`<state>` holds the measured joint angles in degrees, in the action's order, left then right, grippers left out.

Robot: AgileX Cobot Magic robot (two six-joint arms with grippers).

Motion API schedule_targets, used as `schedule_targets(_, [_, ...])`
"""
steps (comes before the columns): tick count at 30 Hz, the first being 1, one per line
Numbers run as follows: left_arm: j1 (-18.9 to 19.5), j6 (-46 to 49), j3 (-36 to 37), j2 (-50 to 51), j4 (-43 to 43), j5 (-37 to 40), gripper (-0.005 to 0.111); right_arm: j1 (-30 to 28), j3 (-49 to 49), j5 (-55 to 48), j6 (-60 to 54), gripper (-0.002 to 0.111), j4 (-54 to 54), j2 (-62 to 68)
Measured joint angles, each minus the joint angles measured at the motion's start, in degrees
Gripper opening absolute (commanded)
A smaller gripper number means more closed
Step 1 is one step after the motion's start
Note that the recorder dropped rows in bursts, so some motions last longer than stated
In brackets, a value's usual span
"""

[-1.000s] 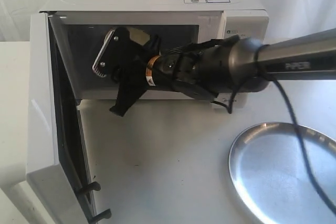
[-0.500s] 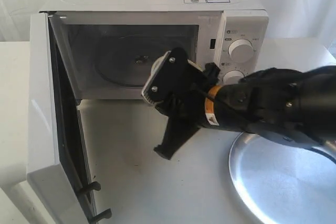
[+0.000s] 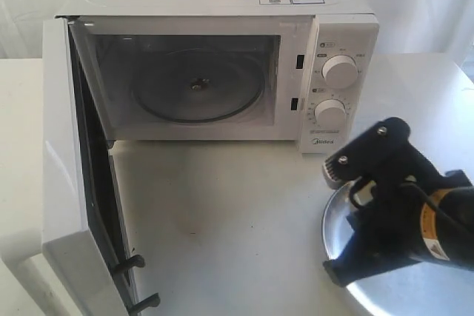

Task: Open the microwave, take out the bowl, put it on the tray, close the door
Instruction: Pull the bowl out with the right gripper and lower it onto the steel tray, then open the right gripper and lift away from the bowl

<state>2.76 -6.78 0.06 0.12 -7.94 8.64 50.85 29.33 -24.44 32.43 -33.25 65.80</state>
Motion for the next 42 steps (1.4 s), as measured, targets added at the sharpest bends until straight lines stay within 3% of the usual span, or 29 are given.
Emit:
schedule_targets(5, [0.0, 0.0, 0.0, 0.0, 0.0, 0.0, 0.000, 0.0, -3.8, -6.7, 4.6, 0.000, -1.6, -1.6])
schedule_targets(12, [0.0, 0.0, 0.0, 0.0, 0.0, 0.0, 0.000, 0.0, -5.9, -9.5, 22.1, 0.000, -16.9, 4.2])
schedule_targets(22, [0.0, 0.0, 0.0, 0.0, 0.0, 0.0, 0.000, 0.0, -5.9, -2.1, 26.0, 0.000, -24.4, 11.9])
schedule_targets(30, [0.0, 0.0, 0.0, 0.0, 0.0, 0.0, 0.000, 0.0, -5.9, -5.5, 33.6, 0.000, -30.4, 14.7])
schedule_targets(33, [0.0, 0.0, 0.0, 0.0, 0.0, 0.0, 0.000, 0.0, -5.9, -4.9, 34.5, 0.008, -30.7, 14.7])
schedule_targets(39, [0.0, 0.0, 0.0, 0.0, 0.0, 0.0, 0.000, 0.0, -5.9, 0.3, 34.9, 0.038, -31.2, 14.7])
schedule_targets(42, [0.0, 0.0, 0.0, 0.0, 0.0, 0.0, 0.000, 0.0, -5.9, 0.4, 35.5, 0.038, -32.2, 14.7])
